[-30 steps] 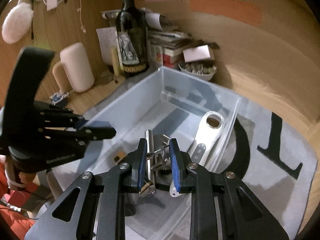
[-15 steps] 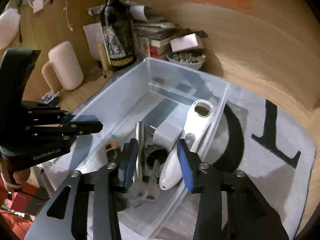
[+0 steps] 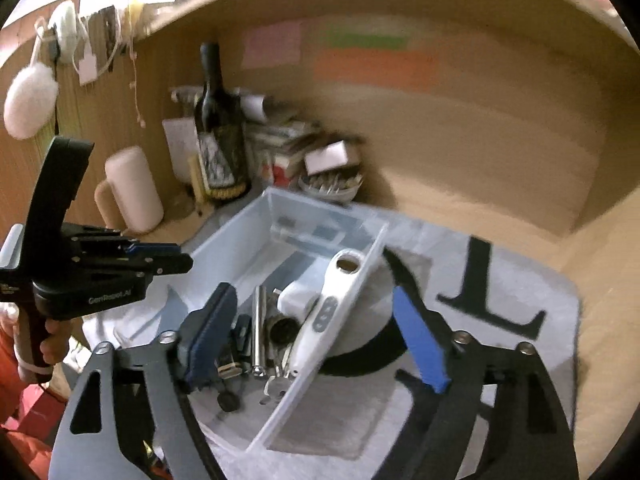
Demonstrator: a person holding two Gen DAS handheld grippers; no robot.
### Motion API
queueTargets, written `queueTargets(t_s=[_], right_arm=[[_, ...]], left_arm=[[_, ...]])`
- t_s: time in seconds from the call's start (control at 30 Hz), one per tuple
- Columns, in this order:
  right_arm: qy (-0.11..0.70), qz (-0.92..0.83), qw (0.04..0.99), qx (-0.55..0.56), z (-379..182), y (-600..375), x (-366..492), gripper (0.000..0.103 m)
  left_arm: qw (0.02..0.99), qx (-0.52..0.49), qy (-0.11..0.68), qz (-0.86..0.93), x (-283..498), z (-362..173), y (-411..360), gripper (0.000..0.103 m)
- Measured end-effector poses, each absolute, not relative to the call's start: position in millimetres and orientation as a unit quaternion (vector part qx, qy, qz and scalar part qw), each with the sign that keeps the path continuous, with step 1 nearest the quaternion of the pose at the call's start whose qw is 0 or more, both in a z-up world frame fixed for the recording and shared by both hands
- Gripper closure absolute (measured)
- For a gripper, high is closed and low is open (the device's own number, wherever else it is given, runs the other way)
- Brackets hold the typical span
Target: Organize rigid objects
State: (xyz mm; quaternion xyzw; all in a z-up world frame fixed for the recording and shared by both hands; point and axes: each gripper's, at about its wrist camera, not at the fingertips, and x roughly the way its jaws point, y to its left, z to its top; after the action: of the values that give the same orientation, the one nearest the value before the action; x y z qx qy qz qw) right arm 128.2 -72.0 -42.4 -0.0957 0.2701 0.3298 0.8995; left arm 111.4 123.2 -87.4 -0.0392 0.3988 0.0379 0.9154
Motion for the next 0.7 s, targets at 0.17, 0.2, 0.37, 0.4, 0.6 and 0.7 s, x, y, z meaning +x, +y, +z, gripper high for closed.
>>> queueTargets(t_s=[0.17,0.2,0.37,0.4,0.6,0.7], right_arm=[[0.239,0.314,0.915,-0.081,-26.9,-92.0,111.6,0.015],[0.234,0.311,0.918,-0.075,-24.4,-96.7,107.9,0.011],[0.198,0.285,0.936,-0.063,-14.8,-116.9,88.9,0.0],[0.191,0.281,0.939,-0.062,-13.0,-120.5,84.8,0.0],[0.16,0.259,0.951,-0.055,-5.2,-139.3,61.9,0.0],[0.146,0.248,0.956,-0.051,-2.6,-146.7,51.9,0.0]], left_arm=[[0.944,-0.02,0.328,0.032,87.9,-56.6,103.6,0.049],[0.949,-0.018,0.313,0.031,82.1,-51.4,99.5,0.046],[0.967,-0.011,0.255,0.025,57.5,-31.6,81.1,0.033],[0.969,-0.01,0.248,0.022,53.3,-28.9,78.0,0.033],[0.981,-0.006,0.192,0.023,25.4,-16.0,59.4,0.011],[0.985,0.005,0.168,0.024,11.1,-11.3,47.6,0.005]])
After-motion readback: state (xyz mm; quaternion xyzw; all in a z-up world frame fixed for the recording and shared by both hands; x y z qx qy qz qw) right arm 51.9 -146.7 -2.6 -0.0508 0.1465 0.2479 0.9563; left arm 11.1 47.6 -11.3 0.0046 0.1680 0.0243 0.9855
